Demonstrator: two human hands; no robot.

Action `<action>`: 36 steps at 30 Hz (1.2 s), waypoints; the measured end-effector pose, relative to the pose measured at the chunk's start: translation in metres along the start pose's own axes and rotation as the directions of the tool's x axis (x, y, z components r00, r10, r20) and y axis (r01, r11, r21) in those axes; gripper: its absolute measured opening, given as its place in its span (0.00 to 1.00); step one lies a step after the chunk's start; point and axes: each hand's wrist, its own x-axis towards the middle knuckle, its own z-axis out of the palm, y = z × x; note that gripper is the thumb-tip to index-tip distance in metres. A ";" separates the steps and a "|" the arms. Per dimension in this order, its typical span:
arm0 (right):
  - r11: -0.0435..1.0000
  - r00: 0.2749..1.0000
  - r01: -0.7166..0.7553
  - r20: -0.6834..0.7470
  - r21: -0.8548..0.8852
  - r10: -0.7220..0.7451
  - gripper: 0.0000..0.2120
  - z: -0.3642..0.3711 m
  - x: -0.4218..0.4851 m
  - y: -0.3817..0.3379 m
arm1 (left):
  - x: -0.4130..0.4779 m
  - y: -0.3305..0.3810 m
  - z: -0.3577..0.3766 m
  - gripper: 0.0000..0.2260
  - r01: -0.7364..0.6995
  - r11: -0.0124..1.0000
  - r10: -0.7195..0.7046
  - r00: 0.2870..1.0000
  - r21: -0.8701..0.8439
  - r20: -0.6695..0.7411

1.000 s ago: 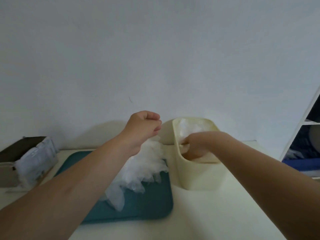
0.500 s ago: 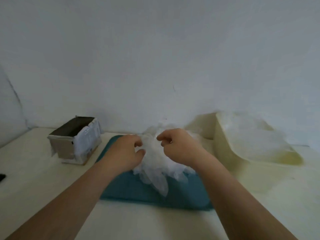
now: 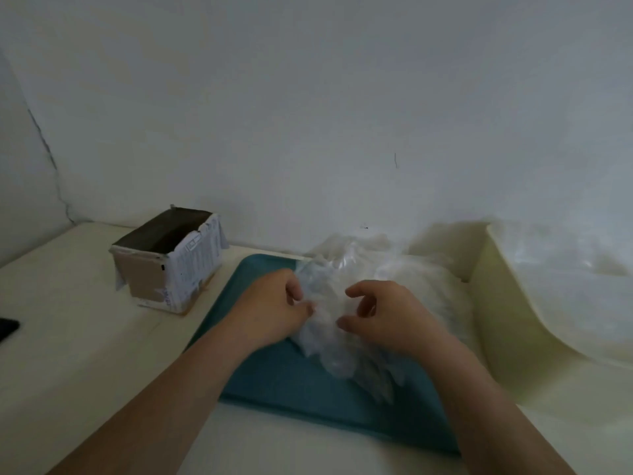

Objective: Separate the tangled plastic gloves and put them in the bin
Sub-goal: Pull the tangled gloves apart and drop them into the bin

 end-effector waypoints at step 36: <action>0.734 0.949 0.162 -0.307 0.660 0.067 0.07 -0.010 -0.008 -0.013 | -0.005 0.008 -0.039 0.07 -0.054 0.911 0.047 0.999 -0.408 -0.028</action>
